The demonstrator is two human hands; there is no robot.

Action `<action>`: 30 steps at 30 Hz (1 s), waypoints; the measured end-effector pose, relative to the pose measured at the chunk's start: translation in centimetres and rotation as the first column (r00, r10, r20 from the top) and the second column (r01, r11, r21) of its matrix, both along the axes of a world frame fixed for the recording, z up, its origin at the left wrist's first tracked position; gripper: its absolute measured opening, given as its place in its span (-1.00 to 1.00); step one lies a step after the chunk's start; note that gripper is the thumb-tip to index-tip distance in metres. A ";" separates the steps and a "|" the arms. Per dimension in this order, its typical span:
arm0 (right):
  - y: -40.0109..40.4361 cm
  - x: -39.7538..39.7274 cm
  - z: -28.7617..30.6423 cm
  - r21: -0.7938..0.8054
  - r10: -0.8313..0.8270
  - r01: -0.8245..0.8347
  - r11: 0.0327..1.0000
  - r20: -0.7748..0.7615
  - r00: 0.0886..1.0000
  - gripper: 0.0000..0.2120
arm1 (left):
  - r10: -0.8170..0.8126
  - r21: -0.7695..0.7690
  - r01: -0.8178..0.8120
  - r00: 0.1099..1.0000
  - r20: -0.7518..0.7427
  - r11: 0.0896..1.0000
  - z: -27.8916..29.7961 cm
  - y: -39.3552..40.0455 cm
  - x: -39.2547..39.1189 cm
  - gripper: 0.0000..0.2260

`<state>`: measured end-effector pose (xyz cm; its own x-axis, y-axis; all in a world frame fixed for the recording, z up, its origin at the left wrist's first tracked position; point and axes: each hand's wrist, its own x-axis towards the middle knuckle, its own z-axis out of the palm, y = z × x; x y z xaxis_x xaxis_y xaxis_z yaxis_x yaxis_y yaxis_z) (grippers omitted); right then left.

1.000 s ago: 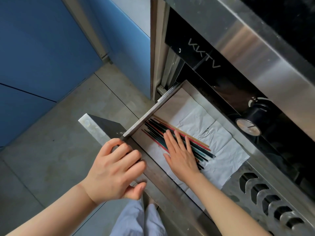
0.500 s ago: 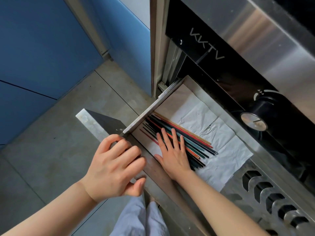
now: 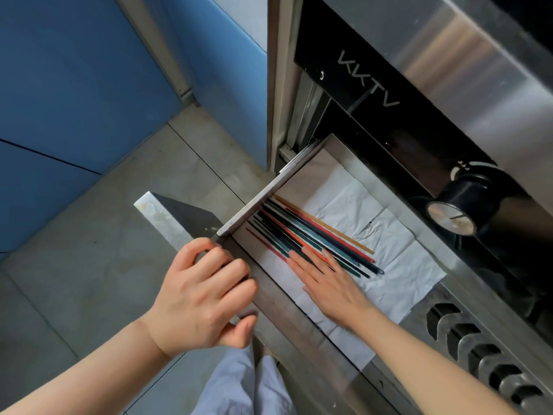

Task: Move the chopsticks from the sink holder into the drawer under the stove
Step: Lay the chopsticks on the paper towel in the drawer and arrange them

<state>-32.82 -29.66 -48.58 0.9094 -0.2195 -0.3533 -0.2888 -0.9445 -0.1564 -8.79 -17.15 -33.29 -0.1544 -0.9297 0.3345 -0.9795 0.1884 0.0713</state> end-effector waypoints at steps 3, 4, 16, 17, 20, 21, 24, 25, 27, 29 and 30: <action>0.3 1.1 0.0 -0.001 -0.018 0.018 1.000 -0.031 0.999 -0.37 | 0.006 -0.007 -0.006 1.000 0.006 1.000 -0.1 0.0 0.0 -0.63; 0.5 1.6 0.0 -0.003 -0.027 0.027 1.000 -0.040 0.999 -0.36 | 0.006 -0.008 -0.006 1.000 0.007 1.000 -0.1 0.1 0.0 -0.64; -1.0 1.0 1.3 -0.004 -0.161 0.161 0.987 0.000 0.987 -0.41 | 0.010 0.026 -0.011 1.000 0.008 1.000 0.1 0.1 0.1 -0.66; -1.1 -0.1 1.1 -0.013 -0.127 0.127 0.992 -0.017 0.992 -0.41 | 0.011 0.026 -0.011 1.000 0.005 1.000 0.1 0.1 0.1 -0.66; -0.7 -2.1 0.6 -0.015 -0.015 0.014 1.000 -0.059 0.998 -0.40 | 0.019 0.012 -0.019 1.000 -0.012 1.000 0.0 0.0 -0.1 -0.66; -0.6 -2.0 0.5 -0.016 -0.005 0.004 1.000 -0.064 0.998 -0.40 | 0.022 0.007 -0.022 1.000 -0.019 1.000 0.0 0.0 -0.1 -0.66; -0.4 -1.3 0.6 0.002 -0.025 0.026 1.000 -0.083 0.996 -0.38 | 0.024 0.005 -0.024 0.999 -0.033 1.000 0.0 0.0 -0.1 -0.66; -0.3 -1.1 0.7 0.005 -0.035 0.035 0.999 -0.087 0.996 -0.37 | 0.024 0.008 -0.024 0.999 -0.033 1.000 0.0 0.0 -0.2 -0.66; -0.1 -0.6 0.9 0.003 -0.045 0.045 0.999 -0.088 0.995 -0.36 | 0.028 0.012 -0.028 0.999 -0.033 1.000 0.1 0.0 -0.2 -0.66; 0.0 0.6 1.0 0.004 -0.036 0.037 0.999 -0.080 0.996 -0.35 | 0.032 0.013 -0.031 0.999 -0.032 0.999 0.2 -0.1 -0.2 -0.65; 0.0 1.4 1.0 0.002 -0.027 0.027 1.000 -0.076 0.997 -0.34 | 0.031 0.013 -0.031 0.999 -0.031 0.999 0.2 -0.1 -0.2 -0.65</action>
<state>-31.40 -29.70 -47.60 0.8736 -0.2423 -0.4221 -0.3251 -0.9359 -0.1356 -8.97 -17.26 -33.11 -0.1150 -0.9381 0.3266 -0.9821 0.1566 0.1042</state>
